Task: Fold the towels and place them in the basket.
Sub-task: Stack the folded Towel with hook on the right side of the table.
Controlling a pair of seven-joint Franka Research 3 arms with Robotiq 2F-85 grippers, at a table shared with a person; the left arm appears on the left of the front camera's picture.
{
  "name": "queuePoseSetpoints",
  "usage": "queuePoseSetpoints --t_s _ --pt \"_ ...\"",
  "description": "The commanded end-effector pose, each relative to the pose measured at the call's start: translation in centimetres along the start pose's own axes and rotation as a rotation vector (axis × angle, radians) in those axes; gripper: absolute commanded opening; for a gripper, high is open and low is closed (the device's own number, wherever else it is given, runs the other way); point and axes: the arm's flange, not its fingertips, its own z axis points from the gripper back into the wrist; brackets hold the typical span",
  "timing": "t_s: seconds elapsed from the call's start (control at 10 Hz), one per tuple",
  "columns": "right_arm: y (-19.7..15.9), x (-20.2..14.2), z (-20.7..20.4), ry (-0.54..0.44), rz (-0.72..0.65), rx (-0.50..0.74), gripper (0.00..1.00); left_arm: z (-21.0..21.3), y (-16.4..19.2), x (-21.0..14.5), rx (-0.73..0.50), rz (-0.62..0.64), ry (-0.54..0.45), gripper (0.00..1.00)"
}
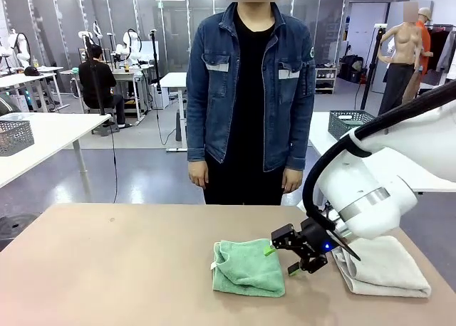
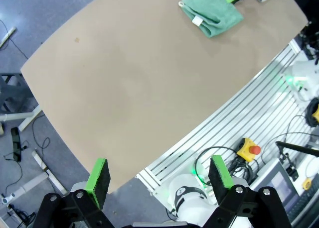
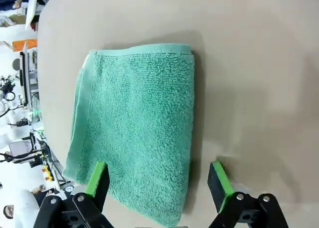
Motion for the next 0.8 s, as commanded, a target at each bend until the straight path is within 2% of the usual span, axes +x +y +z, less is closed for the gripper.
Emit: queuePoseSetpoints --t_s 0.0,0.3,0.4,0.5,0.6,0.7 --pt "0.1 0.9 -1.5 -0.006 0.000 0.036 1.00 -0.2 0.1 0.0 0.009 -0.011 -0.016 1.00" --pt "0.6 1.1 -2.4 -0.001 -0.032 0.055 1.00 -0.2 0.1 0.0 0.009 -0.011 -0.016 1.00" --pt "0.7 1.1 -2.5 -0.009 -0.039 0.053 0.62 -0.2 0.1 0.0 0.009 -0.011 -0.016 1.00" --pt "1.0 1.0 -2.6 -0.012 -0.039 0.051 0.40 -0.2 0.1 0.0 0.009 -0.011 -0.016 1.00" --pt "1.3 0.9 -2.7 -0.009 -0.038 0.056 0.02 -0.2 0.1 0.0 0.009 -0.011 -0.016 1.00" --pt "1.7 0.8 -2.9 -0.007 -0.038 0.043 0.00 -0.2 0.1 0.0 0.009 -0.011 -0.016 1.00"
